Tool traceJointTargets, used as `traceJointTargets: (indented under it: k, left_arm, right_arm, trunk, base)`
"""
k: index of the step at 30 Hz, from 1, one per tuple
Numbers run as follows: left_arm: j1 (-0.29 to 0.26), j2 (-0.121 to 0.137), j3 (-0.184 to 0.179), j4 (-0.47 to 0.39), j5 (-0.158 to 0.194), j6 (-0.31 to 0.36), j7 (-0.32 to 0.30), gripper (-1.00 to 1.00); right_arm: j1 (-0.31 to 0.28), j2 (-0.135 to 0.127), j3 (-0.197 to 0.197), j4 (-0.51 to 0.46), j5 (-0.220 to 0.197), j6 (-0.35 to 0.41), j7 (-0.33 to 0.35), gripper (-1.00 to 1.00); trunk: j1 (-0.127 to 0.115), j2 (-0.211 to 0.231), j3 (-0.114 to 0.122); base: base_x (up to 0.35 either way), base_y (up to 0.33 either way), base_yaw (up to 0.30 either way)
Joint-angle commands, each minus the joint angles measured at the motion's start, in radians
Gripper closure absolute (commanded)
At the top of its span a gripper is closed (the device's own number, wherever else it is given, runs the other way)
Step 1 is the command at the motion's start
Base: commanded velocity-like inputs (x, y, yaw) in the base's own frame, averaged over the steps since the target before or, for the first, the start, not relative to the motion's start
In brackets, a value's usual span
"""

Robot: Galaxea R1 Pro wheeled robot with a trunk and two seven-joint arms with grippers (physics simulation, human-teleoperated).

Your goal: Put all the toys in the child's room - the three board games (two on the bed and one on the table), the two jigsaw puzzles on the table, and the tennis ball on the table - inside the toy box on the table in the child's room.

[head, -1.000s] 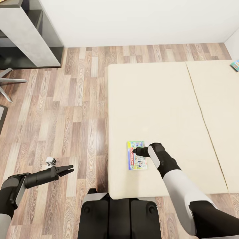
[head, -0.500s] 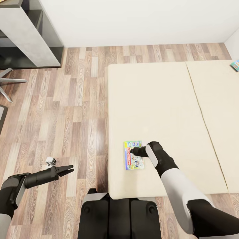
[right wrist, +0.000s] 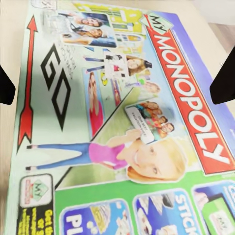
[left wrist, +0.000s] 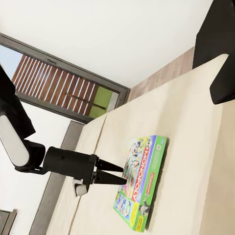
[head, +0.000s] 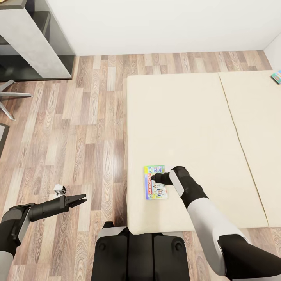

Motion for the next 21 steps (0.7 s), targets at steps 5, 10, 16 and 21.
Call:
traceJointTargets:
  k: [5,10,16,21]
  left_arm:
    - [0.000,0.000,0.000,0.000,-0.001,0.011,-0.004,-1.00]
    - [0.000,0.000,0.000,0.000,-0.001,0.011,-0.004,-1.00]
    - [0.000,-0.001,0.000,0.000,-0.001,0.011,-0.004,-1.00]
    - [0.000,0.000,0.000,0.000,-0.001,0.011,-0.004,-1.00]
  right_arm:
    - [0.000,0.003,0.003,-0.002,-0.008,0.001,-0.007,-1.00]
    - [0.000,0.008,0.003,-0.004,-0.008,-0.001,-0.007,-1.00]
    - [0.000,0.016,0.003,-0.004,-0.008,-0.002,-0.007,-1.00]
    - [-0.003,0.017,0.003,-0.004,-0.010,0.000,-0.007,-1.00]
  trunk:
    - [0.001,-0.002,-0.001]
    - [0.001,-0.002,-0.001]
    - [0.001,-0.002,-0.001]
    - [0.001,-0.002,-0.001]
  base:
    - [0.000,0.000,0.000]
    - [0.000,0.000,0.000]
    - [0.000,0.000,0.000]
    - [0.000,0.000,0.000]
